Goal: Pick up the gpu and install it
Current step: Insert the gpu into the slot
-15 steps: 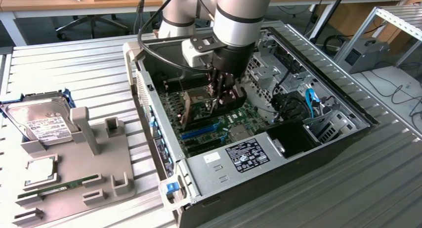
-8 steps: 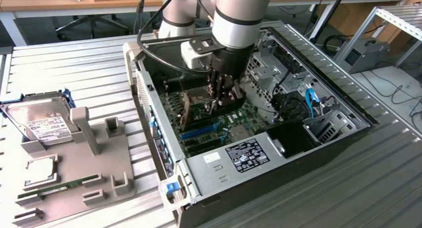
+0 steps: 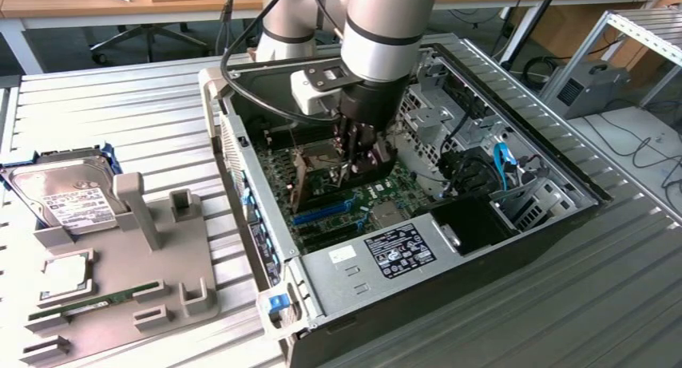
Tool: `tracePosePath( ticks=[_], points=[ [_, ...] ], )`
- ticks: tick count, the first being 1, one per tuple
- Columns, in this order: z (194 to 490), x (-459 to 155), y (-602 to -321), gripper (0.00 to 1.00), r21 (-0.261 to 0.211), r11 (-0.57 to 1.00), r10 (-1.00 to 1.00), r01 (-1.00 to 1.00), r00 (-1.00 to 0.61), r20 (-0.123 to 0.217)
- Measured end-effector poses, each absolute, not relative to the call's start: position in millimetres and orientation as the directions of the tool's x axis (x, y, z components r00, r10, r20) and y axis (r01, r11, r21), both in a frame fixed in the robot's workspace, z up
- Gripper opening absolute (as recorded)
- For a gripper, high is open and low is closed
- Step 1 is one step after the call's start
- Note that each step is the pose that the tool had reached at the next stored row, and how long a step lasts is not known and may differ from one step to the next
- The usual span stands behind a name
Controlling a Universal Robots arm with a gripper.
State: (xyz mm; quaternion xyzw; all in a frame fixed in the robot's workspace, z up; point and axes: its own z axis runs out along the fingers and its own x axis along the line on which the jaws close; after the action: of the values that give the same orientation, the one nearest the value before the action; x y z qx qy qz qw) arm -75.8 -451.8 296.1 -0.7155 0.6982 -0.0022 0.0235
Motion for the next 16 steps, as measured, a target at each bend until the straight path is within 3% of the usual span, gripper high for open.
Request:
tracePosePath(
  ticks=[16],
  points=[
    [289.4, -78.2, -453.6, 0.26, -0.037, -0.024, -0.999, -0.999, 0.025, -0.03]
  ],
)
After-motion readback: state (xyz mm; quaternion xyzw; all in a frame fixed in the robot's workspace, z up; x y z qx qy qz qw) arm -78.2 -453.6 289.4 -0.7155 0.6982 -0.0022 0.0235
